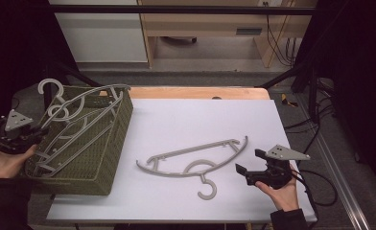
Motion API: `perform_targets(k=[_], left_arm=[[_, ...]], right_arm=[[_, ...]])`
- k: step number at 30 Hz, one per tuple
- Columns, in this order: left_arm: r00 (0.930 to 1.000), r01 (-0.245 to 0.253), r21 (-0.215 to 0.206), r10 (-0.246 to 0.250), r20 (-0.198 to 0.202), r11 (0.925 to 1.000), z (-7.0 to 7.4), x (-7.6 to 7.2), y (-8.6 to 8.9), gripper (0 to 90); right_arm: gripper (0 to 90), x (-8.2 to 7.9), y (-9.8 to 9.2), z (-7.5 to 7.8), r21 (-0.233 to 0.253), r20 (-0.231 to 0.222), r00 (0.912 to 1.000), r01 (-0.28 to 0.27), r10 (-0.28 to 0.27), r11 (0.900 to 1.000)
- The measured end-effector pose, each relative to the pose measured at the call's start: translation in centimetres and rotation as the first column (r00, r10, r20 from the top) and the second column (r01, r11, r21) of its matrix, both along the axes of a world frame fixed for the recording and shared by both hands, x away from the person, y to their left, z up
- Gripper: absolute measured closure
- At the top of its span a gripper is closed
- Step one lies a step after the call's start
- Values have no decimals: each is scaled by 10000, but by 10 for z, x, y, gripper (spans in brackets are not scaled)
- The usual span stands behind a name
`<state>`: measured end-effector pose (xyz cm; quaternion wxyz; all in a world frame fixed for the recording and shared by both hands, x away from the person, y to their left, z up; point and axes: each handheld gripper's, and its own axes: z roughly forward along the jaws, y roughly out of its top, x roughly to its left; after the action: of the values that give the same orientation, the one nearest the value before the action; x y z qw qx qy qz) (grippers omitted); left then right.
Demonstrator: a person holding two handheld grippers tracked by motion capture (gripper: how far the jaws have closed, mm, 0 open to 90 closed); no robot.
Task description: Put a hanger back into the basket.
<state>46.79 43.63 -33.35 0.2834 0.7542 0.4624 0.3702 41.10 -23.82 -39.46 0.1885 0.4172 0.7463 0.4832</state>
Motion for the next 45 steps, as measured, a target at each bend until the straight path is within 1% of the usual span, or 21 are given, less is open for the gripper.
perform_targets(k=[2, 6, 9, 12, 15, 18, 21, 22, 24, 25, 26, 27, 29, 30, 32, 33, 35, 37, 40, 42, 45], left_arm=[[10000, -17, 68, 16, 44, 10000, 1, 0, 1, 817], [9999, -98, 177, 99, -71, 9998, 3, 0, 5, 817], [9997, -100, 67, 102, -211, 9999, 3, 1, 11, 817], [9998, -139, 44, 140, -168, 9999, 1, 2, 12, 817], [9989, -257, 334, 270, -373, 9991, -3, 5, 15, 817], [9959, -395, 432, 428, -791, 9983, -15, 9, 16, 817], [9899, -391, 667, 478, -1338, 9970, -30, 13, 12, 817], [9875, -342, 612, 431, -1516, 9975, -34, 14, 11, 816], [9850, -382, 829, 515, -1647, 9958, -35, 16, 9, 817], [9805, -427, 656, 544, -1891, 9969, -34, 17, 9, 816], [9781, -448, 745, 589, -1997, 9962, -34, 18, 8, 815], [9728, -515, 873, 697, -2207, 9949, -34, 20, 8, 812], [9675, -674, 1127, 925, -2352, 9913, -37, 22, 5, 800], [9657, -663, 1095, 914, -2431, 9918, -38, 22, 4, 778], [9691, -593, 856, 779, -2339, 9946, -36, 22, 2, 749], [9697, -582, 845, 764, -2320, 9947, -35, 21, 1, 732], [9746, -500, 713, 643, -2144, 9962, -31, 18, -2, 696], [9821, -330, 473, 412, -1840, 9983, -25, 14, -8, 666], [9920, 226, 5, -224, -1239, 9997, -16, 4, -22, 596], [9925, 726, -299, -751, -961, 9969, -12, -2, -36, 539], [9832, 1602, -711, -1656, -767, 9845, -7, -10, -60, 494]], right_arm=[[89, 0, 0, 0, -15, -18, 10000, -35, 35, 10000], [88, 0, 0, 0, -14, -19, 10000, -50, 50, 10000], [86, 0, 0, 0, -102, -67, 10000, -57, 56, 9999], [86, 0, 0, 0, -90, -42, 10000, -65, 65, 9999], [86, 0, 0, 0, -122, -38, 10000, -66, 65, 9999], [86, 0, 0, 0, -33, -28, 10000, -61, 61, 10000], [86, 0, 0, 0, -103, -42, 10000, -71, 71, 9999], [86, 0, 1, -1, -98, -72, 10000, -32, 31, 9999], [85, 0, 1, -1, -133, -108, 9999, -40, 39, 9999], [85, 0, 2, -1, -100, -94, 9999, -37, 36, 9999], [85, 1, 2, -1, -101, -85, 10000, -50, 49, 9999], [85, 0, 2, -1, -94, -105, 9999, -50, 49, 9999], [84, 0, 2, -1, -95, -80, 10000, -55, 54, 9999], [84, 0, 1, -1, -99, -56, 10000, -56, 55, 9999], [84, -1, 0, 0, -113, -46, 10000, -83, 82, 9999], [84, -1, 0, 0, -103, -43, 10000, -51, 50, 9999], [84, -1, 0, 0, -27, -55, 10000, -32, 32, 10000], [84, -1, 0, 0, -113, -42, 10000, -51, 51, 9999], [84, -1, 1, 0, -33, -25, 10000, -19, 19, 10000], [84, -1, 0, 0, -24, 21, 10000, -23, 23, 10000], [83, -1, 1, 0, 0, 21, 10000, -27, 27, 10000]])
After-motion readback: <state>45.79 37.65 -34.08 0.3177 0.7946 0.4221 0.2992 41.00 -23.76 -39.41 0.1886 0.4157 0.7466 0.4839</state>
